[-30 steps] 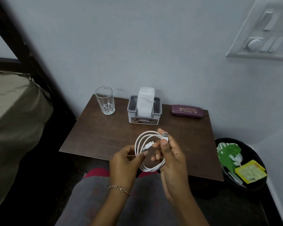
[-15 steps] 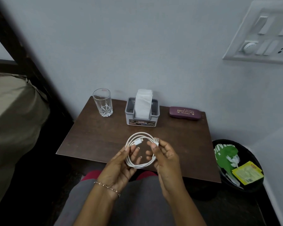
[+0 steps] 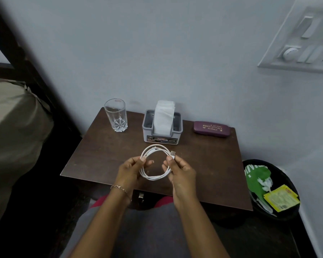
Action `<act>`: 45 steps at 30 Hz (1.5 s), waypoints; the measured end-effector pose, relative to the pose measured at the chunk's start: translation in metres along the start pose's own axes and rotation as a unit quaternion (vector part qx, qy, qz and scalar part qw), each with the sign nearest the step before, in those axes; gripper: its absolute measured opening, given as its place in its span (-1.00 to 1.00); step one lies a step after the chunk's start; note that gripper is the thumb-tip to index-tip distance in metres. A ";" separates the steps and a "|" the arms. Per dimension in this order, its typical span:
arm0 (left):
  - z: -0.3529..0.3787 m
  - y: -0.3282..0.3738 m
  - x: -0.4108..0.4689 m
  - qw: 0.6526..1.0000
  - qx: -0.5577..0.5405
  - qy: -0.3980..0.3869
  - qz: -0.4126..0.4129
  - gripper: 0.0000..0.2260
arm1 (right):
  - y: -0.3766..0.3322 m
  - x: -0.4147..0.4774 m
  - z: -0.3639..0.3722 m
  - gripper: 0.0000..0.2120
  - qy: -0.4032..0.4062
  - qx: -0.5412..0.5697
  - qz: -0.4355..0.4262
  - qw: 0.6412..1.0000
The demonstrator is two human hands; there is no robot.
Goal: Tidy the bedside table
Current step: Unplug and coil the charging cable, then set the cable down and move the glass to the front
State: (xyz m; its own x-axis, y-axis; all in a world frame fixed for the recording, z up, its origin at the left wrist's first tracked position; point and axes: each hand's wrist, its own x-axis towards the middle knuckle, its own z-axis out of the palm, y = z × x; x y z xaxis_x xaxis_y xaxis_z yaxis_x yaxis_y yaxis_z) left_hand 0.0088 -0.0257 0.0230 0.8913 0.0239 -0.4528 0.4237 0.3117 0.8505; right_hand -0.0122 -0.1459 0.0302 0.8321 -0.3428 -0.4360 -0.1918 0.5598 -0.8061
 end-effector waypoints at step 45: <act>0.006 -0.048 0.072 0.941 0.314 0.092 0.089 -0.84 | 0.036 0.082 -0.058 -0.69 0.136 -0.344 -0.117 0.922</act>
State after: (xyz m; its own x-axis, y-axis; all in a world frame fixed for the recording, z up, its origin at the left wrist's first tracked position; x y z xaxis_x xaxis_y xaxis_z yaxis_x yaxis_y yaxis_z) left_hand 0.0539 -0.0452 -0.0492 0.9383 0.2048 -0.2787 0.3347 -0.3344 0.8810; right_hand 0.0188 -0.1980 -0.0578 0.7496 -0.6217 -0.2271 -0.3864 -0.1323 -0.9128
